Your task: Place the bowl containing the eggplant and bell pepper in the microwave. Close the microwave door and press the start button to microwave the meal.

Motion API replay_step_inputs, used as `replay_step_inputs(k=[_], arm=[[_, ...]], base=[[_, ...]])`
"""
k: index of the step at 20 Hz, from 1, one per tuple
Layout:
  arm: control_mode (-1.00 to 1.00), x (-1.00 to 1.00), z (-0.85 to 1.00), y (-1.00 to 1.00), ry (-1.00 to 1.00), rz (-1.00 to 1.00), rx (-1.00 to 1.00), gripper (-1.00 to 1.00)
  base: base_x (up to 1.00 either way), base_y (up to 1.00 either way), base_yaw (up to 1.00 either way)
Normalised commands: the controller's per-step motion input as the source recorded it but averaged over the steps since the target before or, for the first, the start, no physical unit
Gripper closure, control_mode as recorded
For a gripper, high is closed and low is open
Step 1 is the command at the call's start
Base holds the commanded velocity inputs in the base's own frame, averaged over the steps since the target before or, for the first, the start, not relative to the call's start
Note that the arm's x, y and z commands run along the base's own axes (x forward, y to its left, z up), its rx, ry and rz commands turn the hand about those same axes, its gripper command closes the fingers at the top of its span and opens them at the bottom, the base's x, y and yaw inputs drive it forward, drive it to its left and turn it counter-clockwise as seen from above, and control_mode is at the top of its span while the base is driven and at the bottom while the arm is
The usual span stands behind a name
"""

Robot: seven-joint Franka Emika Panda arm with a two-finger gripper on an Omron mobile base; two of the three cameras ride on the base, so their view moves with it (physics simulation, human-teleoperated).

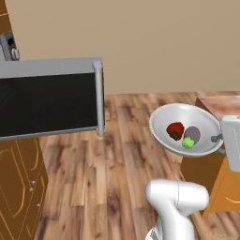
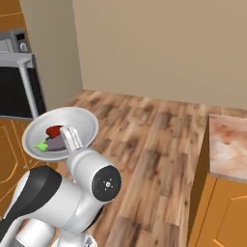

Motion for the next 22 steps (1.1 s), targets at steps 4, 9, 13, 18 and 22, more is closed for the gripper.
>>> replay_step_inputs(k=[4, 9, 13, 18, 22], arm=[[1.0, 0.0, 0.0, 0.0, 0.0, 0.0, 0.0, 1.0], [1.0, 0.0, 0.0, 0.0, 0.0, 0.0, 0.0, 1.0], [1.0, 0.0, 0.0, 0.0, 0.0, 0.0, 0.0, 1.0], [1.0, 0.0, 0.0, 0.0, 0.0, 0.0, 0.0, 1.0], [1.0, 0.0, 0.0, 0.0, 0.0, 0.0, 0.0, 1.0]], base=[[0.74, -0.14, 0.23], [0.51, -0.48, 0.18], [0.69, -0.14, 0.18], [0.82, 0.0, 0.25], [0.79, 0.0, 0.36]])
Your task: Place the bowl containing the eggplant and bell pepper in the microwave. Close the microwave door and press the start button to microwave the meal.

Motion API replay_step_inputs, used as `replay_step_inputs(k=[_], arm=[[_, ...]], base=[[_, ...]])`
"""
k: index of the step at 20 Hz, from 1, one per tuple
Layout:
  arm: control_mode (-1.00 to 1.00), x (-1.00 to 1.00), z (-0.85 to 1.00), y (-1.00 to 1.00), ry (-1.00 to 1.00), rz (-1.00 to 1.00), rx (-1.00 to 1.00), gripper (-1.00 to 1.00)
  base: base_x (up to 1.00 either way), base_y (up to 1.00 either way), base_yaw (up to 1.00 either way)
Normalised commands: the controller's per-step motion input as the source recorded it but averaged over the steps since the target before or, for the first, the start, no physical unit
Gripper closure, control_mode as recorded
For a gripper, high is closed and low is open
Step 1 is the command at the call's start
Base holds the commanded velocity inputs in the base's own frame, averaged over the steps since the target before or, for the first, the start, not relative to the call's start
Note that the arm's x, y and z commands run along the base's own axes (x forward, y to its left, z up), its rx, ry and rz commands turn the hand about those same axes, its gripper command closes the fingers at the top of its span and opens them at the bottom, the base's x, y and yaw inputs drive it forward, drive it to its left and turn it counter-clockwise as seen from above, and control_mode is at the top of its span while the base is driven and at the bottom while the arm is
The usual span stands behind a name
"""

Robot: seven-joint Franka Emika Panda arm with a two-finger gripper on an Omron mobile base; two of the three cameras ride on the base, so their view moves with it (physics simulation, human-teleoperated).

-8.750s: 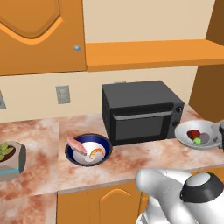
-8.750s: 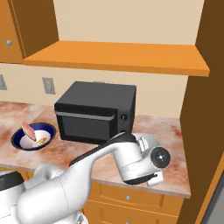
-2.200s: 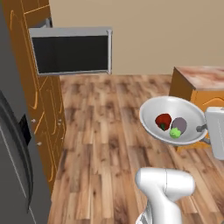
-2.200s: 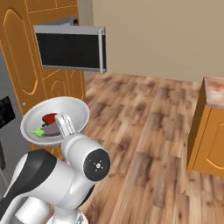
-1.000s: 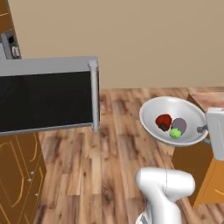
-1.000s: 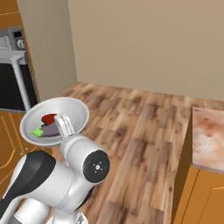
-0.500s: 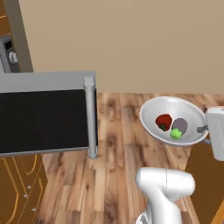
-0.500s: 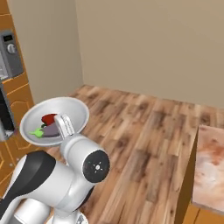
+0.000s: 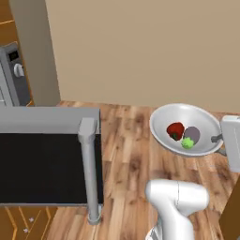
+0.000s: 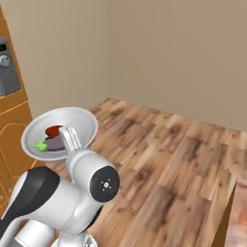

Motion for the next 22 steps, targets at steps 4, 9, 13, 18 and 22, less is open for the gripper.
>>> replay_step_inputs(k=[4, 9, 13, 18, 22], arm=[[1.0, 0.0, 0.0, 0.0, 0.0, 0.0, 0.0, 1.0], [1.0, 0.0, 0.0, 0.0, 0.0, 0.0, 0.0, 1.0], [1.0, 0.0, 0.0, 0.0, 0.0, 0.0, 0.0, 1.0], [1.0, 0.0, 0.0, 0.0, 0.0, 0.0, 0.0, 1.0], [1.0, 0.0, 0.0, 0.0, 0.0, 0.0, 0.0, 1.0]], base=[[0.62, 0.0, 0.49], [0.57, 0.0, 0.59], [0.6, 0.0, 0.61], [0.87, 0.0, 0.57], [0.91, 0.0, 0.53]])
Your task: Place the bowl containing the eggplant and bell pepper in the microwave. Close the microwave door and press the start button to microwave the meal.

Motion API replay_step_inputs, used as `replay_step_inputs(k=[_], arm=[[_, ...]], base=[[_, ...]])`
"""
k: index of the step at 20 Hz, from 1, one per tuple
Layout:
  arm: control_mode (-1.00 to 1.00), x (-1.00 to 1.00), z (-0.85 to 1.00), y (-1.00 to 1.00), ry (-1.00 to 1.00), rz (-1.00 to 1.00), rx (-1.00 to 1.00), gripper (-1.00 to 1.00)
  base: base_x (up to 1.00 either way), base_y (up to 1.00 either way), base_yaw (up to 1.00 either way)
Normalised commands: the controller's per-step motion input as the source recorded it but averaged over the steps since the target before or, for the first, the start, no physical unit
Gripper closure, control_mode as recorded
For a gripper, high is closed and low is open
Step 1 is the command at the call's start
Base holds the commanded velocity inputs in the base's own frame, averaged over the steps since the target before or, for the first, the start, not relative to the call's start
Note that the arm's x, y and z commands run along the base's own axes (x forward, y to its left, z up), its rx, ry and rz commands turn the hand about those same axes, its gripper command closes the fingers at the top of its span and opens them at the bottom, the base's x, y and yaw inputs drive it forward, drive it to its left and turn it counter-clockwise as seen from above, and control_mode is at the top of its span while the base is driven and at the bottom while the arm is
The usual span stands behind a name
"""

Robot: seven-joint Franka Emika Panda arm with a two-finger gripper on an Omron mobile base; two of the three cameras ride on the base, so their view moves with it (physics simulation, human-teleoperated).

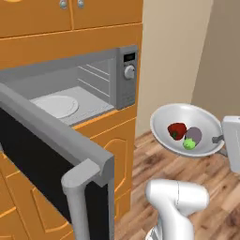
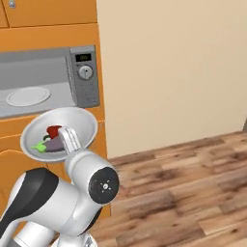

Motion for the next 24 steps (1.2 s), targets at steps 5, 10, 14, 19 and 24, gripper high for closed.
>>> replay_step_inputs(k=[5, 10, 14, 19, 24], arm=[[1.0, 0.0, 0.0, 0.0, 0.0, 0.0, 0.0, 1.0], [1.0, 0.0, 0.0, 0.0, 0.0, 0.0, 0.0, 1.0], [1.0, 0.0, 0.0, 0.0, 0.0, 0.0, 0.0, 1.0], [1.0, 0.0, 0.0, 0.0, 0.0, 0.0, 0.0, 1.0], [1.0, 0.0, 0.0, 0.0, 0.0, 0.0, 0.0, 1.0]], base=[[0.38, 0.0, 0.6], [0.01, 0.0, 0.63], [0.03, -0.09, 0.53], [0.1, -0.26, 0.48], [0.0, -0.36, 0.42]])
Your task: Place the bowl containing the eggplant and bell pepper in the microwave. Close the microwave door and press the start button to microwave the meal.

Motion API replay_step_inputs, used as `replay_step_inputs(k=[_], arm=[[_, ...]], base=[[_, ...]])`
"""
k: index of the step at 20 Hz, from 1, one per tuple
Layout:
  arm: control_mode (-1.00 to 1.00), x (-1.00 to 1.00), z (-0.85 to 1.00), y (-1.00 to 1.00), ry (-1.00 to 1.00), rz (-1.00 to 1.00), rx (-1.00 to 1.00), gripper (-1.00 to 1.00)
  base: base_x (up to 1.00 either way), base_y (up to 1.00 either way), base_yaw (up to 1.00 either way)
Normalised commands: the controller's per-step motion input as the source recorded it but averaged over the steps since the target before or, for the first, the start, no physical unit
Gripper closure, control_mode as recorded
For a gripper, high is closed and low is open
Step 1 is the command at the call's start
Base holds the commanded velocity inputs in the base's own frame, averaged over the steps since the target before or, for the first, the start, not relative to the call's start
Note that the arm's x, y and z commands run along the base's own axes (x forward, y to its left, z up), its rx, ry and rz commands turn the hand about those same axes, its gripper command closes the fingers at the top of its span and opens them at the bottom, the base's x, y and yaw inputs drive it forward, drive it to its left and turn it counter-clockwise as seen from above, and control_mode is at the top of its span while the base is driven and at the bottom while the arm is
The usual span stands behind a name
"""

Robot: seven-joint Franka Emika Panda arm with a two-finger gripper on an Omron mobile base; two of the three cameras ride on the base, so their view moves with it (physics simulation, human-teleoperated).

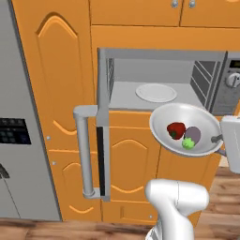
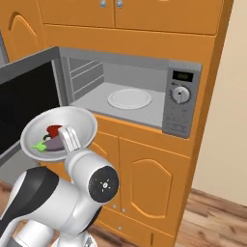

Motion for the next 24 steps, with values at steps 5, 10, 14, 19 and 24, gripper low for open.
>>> replay_step_inputs(k=[5, 10, 14, 19, 24], arm=[[1.0, 0.0, 0.0, 0.0, 0.0, 0.0, 0.0, 1.0], [1.0, 0.0, 0.0, 0.0, 0.0, 0.0, 0.0, 1.0], [1.0, 0.0, 0.0, 0.0, 0.0, 0.0, 0.0, 1.0], [1.0, 0.0, 0.0, 0.0, 0.0, 0.0, 0.0, 1.0], [-1.0, 0.0, 0.0, 0.0, 0.0, 0.0, 0.0, 1.0]], base=[[0.0, -0.37, 0.35], [0.03, -0.06, 0.14], [0.09, 0.0, 0.03], [0.01, -0.03, 0.0], [0.0, -0.01, 0.0]])
